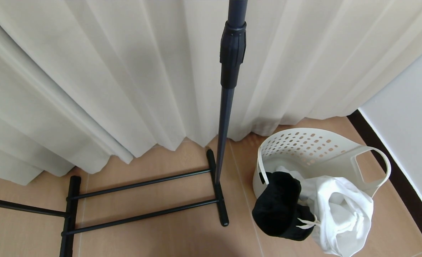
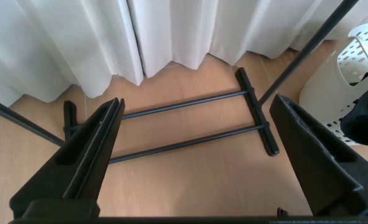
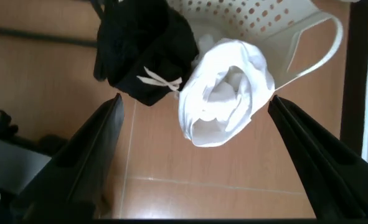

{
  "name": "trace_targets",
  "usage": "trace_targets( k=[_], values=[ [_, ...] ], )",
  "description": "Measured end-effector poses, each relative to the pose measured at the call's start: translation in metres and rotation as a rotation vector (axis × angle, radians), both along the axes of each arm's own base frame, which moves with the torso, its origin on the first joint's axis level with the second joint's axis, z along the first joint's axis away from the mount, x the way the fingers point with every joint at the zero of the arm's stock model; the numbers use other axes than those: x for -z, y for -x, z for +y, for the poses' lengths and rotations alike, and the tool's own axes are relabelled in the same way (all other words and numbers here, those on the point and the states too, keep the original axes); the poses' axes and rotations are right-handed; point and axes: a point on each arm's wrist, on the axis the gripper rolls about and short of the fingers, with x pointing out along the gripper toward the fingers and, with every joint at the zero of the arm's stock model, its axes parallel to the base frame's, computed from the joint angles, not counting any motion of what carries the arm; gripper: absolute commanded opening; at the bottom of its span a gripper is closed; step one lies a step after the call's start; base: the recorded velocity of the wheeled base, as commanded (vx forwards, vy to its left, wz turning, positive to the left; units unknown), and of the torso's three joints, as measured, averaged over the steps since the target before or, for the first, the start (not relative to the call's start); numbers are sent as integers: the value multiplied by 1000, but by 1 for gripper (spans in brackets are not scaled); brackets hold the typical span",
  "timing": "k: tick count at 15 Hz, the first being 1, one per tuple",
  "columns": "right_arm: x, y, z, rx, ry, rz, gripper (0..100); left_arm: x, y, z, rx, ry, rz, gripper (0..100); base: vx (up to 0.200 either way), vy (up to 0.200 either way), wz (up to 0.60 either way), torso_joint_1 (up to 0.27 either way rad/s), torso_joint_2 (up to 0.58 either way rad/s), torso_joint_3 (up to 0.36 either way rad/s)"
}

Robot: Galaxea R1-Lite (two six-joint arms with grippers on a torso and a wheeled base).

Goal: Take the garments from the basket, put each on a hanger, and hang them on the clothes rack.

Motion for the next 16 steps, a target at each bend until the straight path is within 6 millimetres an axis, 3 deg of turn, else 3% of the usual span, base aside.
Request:
trace_targets(
  k=[4,6,13,16],
  values=[
    [-32,-69,11,-102,186,205,100,0,0,0,0,0,0,100,0,0,0,0,0,0],
    [-38,-110,22,-156,311,289,100,0,0,0,0,0,0,100,0,0,0,0,0,0],
    [-18,-254,84,-204,548,438,100,0,0,0,0,0,0,100,0,0,0,0,0,0],
    [1,-299,99,-180,579,461,100,0,0,0,0,0,0,100,0,0,0,0,0,0]
  ],
)
